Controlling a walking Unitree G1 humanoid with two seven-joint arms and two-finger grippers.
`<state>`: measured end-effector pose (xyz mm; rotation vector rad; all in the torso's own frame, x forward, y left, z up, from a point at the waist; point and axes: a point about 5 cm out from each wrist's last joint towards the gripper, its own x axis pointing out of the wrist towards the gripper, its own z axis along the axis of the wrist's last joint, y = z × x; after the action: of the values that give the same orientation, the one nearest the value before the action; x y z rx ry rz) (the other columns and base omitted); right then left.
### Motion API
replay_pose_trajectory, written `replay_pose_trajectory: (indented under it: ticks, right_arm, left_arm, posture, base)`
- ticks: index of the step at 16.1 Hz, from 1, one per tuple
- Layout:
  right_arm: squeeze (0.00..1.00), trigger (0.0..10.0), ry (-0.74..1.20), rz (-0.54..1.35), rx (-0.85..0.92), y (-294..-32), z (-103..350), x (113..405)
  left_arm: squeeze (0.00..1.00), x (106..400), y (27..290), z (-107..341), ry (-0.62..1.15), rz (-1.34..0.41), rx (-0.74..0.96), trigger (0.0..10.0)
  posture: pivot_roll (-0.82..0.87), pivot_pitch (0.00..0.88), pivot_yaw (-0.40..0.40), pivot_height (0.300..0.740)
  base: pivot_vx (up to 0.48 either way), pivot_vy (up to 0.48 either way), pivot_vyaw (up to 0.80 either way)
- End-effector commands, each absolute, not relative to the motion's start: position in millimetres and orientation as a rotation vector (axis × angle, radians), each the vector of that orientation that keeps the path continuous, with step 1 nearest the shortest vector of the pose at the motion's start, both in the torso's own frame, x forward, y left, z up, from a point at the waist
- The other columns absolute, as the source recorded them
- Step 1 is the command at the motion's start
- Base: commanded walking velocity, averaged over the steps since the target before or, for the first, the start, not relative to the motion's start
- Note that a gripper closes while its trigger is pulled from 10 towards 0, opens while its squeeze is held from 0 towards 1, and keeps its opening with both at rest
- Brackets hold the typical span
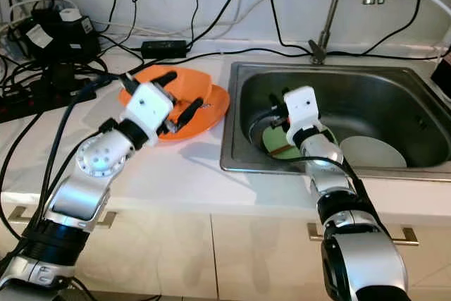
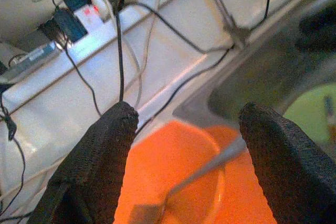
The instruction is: Kitchen organization
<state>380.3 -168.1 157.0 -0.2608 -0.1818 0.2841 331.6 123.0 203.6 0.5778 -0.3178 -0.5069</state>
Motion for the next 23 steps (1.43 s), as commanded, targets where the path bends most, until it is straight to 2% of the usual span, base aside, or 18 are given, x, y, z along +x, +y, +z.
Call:
replay_pose_trajectory:
  ticks: [1,8,13,18,23]
  right_arm:
    - [0.00,10.0,-0.183,0.297,-0.256,-165.9,156.0,379.3]
    - [0.00,10.0,-0.188,0.308,-0.254,-162.3,156.8,379.5]
    - [0.00,10.0,-0.196,0.305,-0.257,-162.8,159.1,380.1]
    - [0.00,10.0,-0.198,0.300,-0.259,-163.7,158.2,379.2]
    - [0.00,10.0,-0.197,0.289,-0.261,-167.9,158.0,378.6]
  left_arm:
    - [0.00,330.9,123.0,192.9,-0.297,-0.515,0.614,10.0]
    - [0.00,331.4,121.7,175.3,-0.286,-0.550,0.694,10.0]
    - [0.00,338.4,94.8,163.0,-0.290,-0.591,0.813,10.0]
    - [0.00,349.7,82.2,170.4,-0.344,-0.536,0.879,10.0]
    - [0.00,358.0,87.2,179.9,-0.365,-0.467,0.906,10.0]
  posture:
    - [0.07,0.000,0.026,0.740]
    - [0.07,0.000,0.032,0.740]
    - [0.05,0.000,0.038,0.740]
    - [0.04,0.000,0.039,0.740]
    - [0.04,0.000,0.041,0.740]
  base:
    - [0.000,0.000,0.00]
    - [0.000,0.000,0.00]
    - [0.000,0.000,0.00]
    - [0.000,0.000,0.00]
    - [0.000,0.000,0.00]
